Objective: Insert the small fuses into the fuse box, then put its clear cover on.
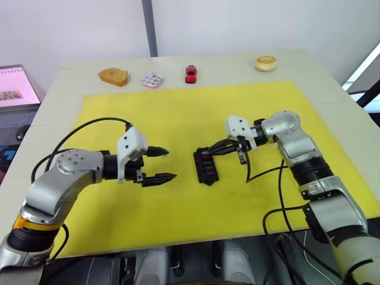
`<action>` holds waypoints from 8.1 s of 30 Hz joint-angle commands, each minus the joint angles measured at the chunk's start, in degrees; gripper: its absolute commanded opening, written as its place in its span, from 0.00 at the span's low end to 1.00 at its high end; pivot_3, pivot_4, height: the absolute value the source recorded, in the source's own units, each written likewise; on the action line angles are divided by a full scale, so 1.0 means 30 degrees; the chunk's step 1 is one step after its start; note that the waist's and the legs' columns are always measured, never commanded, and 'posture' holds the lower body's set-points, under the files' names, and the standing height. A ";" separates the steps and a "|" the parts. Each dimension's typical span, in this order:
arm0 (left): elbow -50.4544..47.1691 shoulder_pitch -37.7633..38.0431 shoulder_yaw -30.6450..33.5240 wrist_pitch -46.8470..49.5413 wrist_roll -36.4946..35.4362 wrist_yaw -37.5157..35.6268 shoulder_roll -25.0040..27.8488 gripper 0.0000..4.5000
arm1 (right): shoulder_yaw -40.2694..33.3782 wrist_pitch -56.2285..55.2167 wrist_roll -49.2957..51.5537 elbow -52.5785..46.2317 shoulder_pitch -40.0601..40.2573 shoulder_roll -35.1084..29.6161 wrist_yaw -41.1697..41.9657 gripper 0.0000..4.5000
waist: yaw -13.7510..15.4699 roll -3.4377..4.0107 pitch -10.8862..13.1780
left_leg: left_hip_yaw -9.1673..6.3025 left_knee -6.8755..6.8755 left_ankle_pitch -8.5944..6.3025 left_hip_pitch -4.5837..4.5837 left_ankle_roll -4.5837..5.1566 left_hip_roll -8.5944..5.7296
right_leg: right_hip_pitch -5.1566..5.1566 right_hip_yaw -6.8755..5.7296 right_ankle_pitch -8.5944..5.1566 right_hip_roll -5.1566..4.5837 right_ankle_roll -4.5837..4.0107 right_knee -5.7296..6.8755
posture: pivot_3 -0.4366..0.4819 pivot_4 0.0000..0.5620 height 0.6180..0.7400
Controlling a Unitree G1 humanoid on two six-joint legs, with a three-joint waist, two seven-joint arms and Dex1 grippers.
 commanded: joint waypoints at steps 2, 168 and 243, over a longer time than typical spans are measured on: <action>-0.0012 -0.0005 0.0283 -0.0394 0.0169 -0.0251 0.0231 0.87 | 0.0447 0.0696 -0.0499 -0.0056 0.0426 0.0046 -0.0052 0.00 | -0.0004 -0.0001 -0.0001 | 0.0001 0.0000 0.0000 0.0000 0.0000 0.0000 | 0.0001 0.0001 -0.0003 -0.0004 -0.0007 -0.0001 | 0.48 0.27 1.00; 1.9278 -0.9029 -0.3712 -0.0589 0.4905 -0.9565 -0.4262 1.00 | -0.5376 1.9815 1.3801 -1.9059 0.6021 -0.2959 -1.4302 0.98 | 0.0839 -0.0032 0.0000 | 0.0122 0.0083 -0.0102 -0.0197 0.0035 0.0025 | -0.0267 -0.0058 0.0070 -0.0094 -0.0079 0.0002 | 0.48 0.27 1.00; -0.1426 -0.1016 0.8366 0.7485 -0.7021 0.4159 -0.3241 0.02 | -0.3910 1.8279 1.2302 -0.7956 -0.3407 -0.2496 -0.6280 1.00 | 0.0103 -0.0027 0.0011 | -0.0006 0.0343 -0.0232 -0.0348 0.0229 -0.0021 | -0.0104 -0.0312 0.0083 -0.0154 0.0024 -0.0027 | 0.48 0.27 1.00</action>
